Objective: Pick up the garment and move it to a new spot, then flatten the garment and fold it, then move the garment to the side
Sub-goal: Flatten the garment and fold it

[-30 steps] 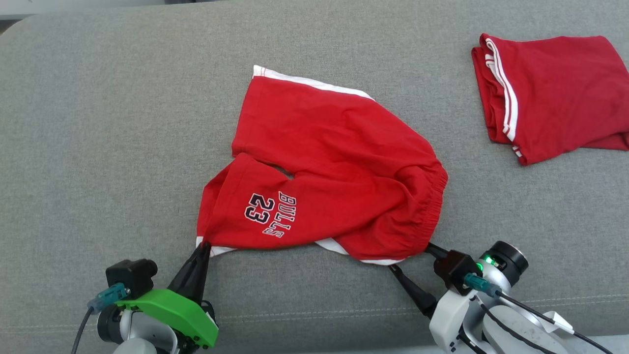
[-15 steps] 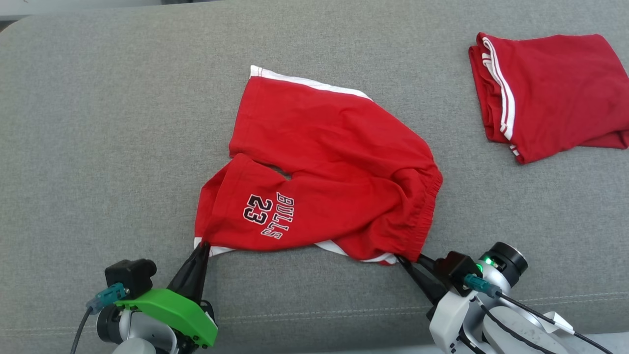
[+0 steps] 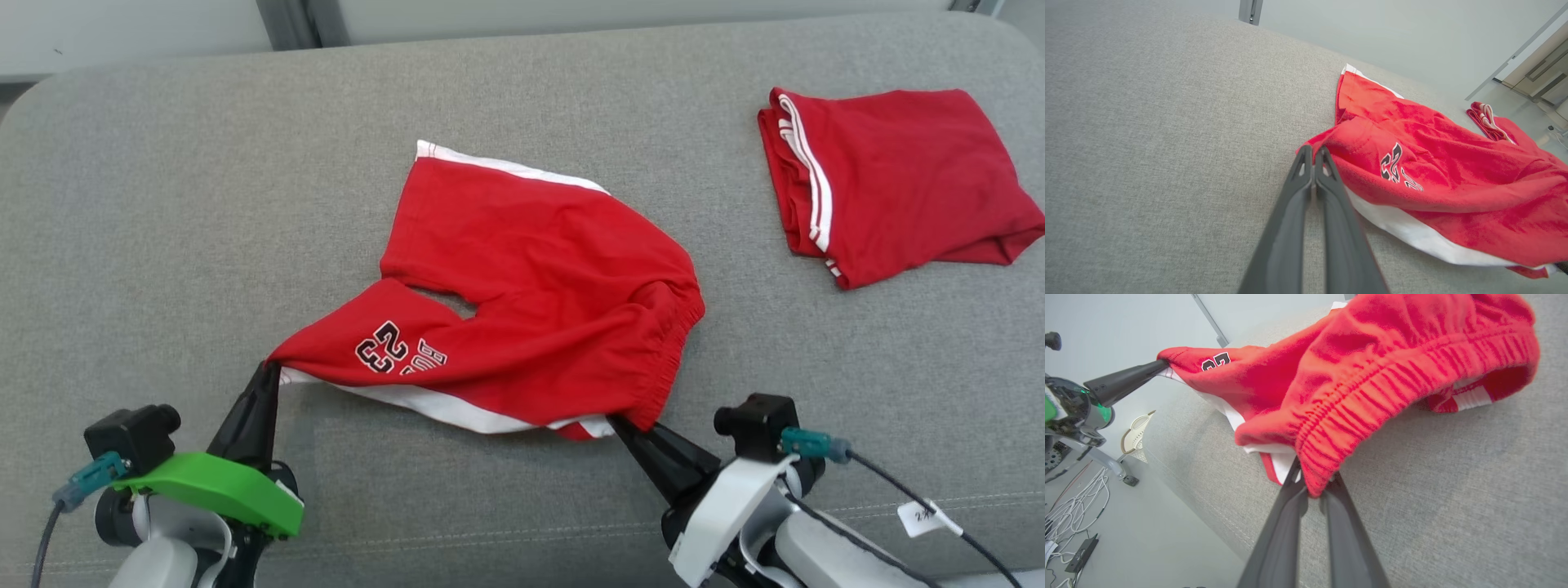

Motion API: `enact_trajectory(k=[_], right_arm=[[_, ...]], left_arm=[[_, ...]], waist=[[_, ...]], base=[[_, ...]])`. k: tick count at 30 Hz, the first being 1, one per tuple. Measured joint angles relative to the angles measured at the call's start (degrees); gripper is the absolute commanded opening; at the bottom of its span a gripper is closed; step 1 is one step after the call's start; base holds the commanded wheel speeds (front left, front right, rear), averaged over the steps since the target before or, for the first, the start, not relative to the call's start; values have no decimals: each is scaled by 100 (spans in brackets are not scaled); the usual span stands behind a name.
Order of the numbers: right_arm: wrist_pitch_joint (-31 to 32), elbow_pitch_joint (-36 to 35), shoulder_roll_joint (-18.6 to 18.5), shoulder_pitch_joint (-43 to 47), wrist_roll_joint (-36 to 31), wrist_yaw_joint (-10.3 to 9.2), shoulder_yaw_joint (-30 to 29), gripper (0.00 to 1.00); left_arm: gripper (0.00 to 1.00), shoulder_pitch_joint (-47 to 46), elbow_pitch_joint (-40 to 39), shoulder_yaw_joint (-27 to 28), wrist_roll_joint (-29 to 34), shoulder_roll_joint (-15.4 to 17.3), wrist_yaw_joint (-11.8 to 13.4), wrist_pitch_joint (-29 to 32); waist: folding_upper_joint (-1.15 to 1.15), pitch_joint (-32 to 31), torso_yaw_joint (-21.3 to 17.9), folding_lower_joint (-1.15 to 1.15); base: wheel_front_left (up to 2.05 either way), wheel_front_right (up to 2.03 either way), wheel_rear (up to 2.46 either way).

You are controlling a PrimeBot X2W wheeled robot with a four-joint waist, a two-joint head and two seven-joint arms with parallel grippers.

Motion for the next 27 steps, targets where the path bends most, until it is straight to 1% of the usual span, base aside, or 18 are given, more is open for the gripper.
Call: enact_trajectory(k=[3, 11, 12, 13, 15, 16, 17, 18, 21, 22, 25, 27], right_arm=[[369, -564, -196, -168, 568, 1, 115, 0], [1636, -1855, -1046, -491, 1945, 0, 210, 0], [1795, -2020, -1150, -491, 2121, 0, 208, 0], [2059, -2346, -1357, -491, 2396, 0, 160, 0], [2296, -2692, -1561, -491, 2648, 0, 53, 0], [2296, -2692, -1561, -491, 2648, 0, 53, 0], [2504, -3039, -1781, -491, 2853, 0, -52, 0], [2595, -3207, -1886, -489, 2944, 0, -131, 0], [2786, -3762, -2205, -446, 3259, 0, -460, 0], [2786, -3762, -2205, -446, 3259, 0, -460, 0], [2918, -4379, -2487, -380, 3652, -11, -776, 0], [2988, -4768, -2633, -343, 3909, -73, -993, 0]], left_arm=[[0, -83, -191, 71, -110, 59, 0, 1], [0, -235, -659, 176, -180, 253, 4, 205], [0, -231, -714, 198, -220, 286, 37, 226], [0, -206, -850, 259, -271, 348, 83, 315], [0, -112, -1012, 346, -298, 417, 155, 400], [0, -112, -1012, 346, -298, 417, 155, 400], [0, 52, -1190, 423, -428, 526, 219, 490], [0, 139, -1285, 472, -456, 577, 255, 519], [0, 385, -1690, 568, -497, 743, 371, 679], [0, 385, -1690, 568, -497, 743, 371, 679], [0, 553, -2246, 660, -563, 869, 455, 848], [0, 605, -2648, 703, -604, 959, 504, 972]], waist=[[0, -139, -28, 0], [0, -565, -87, 0], [0, -623, -94, 0], [0, -734, -109, 0], [0, -844, -127, 0], [0, -844, -127, 0], [0, -946, -152, 0], [0, -993, -166, 0], [0, -1110, -221, 0], [0, -1110, -221, 0], [0, -1149, -289, 0], [0, -1122, -311, 0]], base=[[0, 0, 0], [0, 0, 0], [0, 0, 0], [0, 0, 0], [0, 0, 0], [0, 0, 0], [0, 0, 0], [0, 0, 0], [0, 0, 0], [0, 0, 0], [0, 0, 0], [0, 0, 0]])
